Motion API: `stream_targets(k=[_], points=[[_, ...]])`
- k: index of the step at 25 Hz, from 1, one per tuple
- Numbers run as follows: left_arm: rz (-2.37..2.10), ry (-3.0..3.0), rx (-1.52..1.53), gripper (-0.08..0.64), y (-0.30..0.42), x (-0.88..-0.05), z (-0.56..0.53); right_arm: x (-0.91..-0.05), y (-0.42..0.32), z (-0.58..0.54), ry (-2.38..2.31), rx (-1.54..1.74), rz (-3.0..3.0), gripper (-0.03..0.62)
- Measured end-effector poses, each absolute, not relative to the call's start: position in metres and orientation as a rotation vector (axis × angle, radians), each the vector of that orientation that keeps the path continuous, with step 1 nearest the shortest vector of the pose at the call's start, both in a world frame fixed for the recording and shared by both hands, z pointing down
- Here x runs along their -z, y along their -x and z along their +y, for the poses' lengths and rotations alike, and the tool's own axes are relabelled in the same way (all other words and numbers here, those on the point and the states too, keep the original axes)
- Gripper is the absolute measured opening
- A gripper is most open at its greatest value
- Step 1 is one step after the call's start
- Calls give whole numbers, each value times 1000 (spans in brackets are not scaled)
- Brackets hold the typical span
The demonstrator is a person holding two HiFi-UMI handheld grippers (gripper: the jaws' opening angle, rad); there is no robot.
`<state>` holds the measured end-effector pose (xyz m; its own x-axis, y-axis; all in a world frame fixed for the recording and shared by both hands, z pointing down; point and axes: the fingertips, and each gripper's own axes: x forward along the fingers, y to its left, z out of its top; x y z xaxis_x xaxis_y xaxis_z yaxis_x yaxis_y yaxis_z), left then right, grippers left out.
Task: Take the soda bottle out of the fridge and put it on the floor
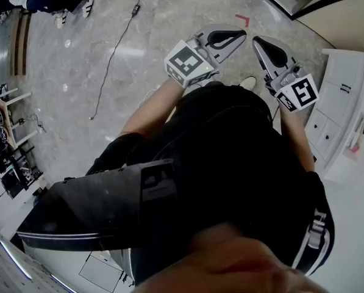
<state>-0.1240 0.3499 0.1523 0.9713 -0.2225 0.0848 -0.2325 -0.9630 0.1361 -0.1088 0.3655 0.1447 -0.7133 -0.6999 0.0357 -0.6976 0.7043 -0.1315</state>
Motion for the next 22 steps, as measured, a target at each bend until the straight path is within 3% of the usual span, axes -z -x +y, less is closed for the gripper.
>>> stream_targets(k=[22], points=[[-336, -2981, -106, 0, 83, -148, 365, -136, 61, 377, 1195, 156, 2816, 12]])
